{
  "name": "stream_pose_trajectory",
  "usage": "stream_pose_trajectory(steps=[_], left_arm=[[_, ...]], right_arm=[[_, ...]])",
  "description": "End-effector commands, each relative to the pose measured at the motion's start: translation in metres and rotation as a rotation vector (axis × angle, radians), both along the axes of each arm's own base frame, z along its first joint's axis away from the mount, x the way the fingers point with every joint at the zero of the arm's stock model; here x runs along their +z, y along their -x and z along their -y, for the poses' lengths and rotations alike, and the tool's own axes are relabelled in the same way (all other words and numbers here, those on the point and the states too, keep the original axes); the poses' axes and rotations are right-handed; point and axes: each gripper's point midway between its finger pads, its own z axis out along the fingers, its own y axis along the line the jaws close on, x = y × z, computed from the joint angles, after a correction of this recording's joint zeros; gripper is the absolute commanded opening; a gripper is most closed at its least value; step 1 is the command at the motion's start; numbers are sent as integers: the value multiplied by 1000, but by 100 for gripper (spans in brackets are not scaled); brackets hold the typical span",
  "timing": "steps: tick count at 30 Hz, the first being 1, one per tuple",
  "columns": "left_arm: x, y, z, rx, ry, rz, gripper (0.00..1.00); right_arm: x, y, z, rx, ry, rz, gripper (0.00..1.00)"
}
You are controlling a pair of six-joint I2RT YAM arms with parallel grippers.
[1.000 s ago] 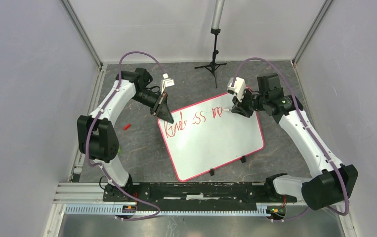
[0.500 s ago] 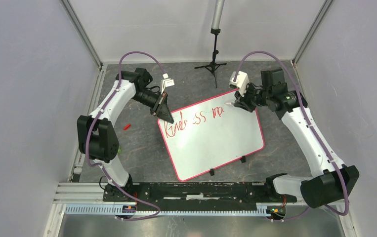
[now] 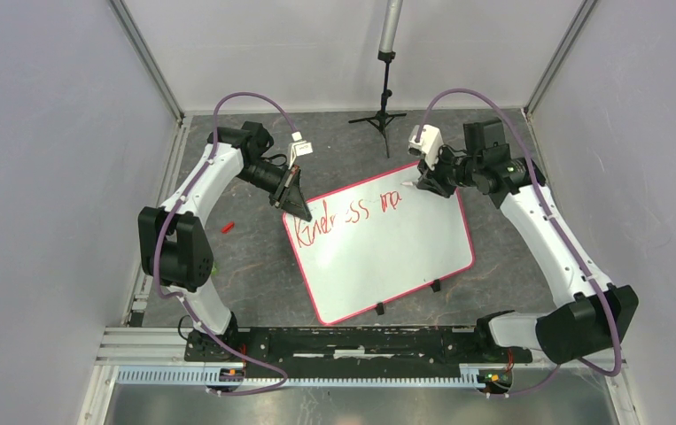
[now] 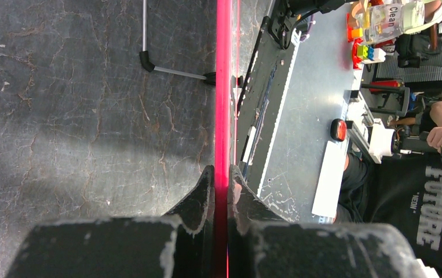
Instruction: Write a sentence on the whiteboard
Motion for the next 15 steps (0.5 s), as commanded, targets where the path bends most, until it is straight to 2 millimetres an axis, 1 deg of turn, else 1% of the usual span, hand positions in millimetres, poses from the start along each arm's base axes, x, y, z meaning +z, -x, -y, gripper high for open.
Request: stream_pose_trajectory(steps=[1,7,11,13,15], left_arm=[[-19,-7,-9,-12,-119,71,2],[-20,-7,-8,-12,-117,67,2],[-19,-6,-8,-12,-114,70,2],[-18,-6,-8,-12,-114,72,2],[-17,-6,-8,-11,-111,73,2]], right_arm=[[5,2,1,-1,-16,28,0],[-12,21,4,8,-8,-16,0],[-19,30,7,11,3,-28,0],[-15,30,9,10,9,-20,0],[-7,25,10,3,16,6,0]])
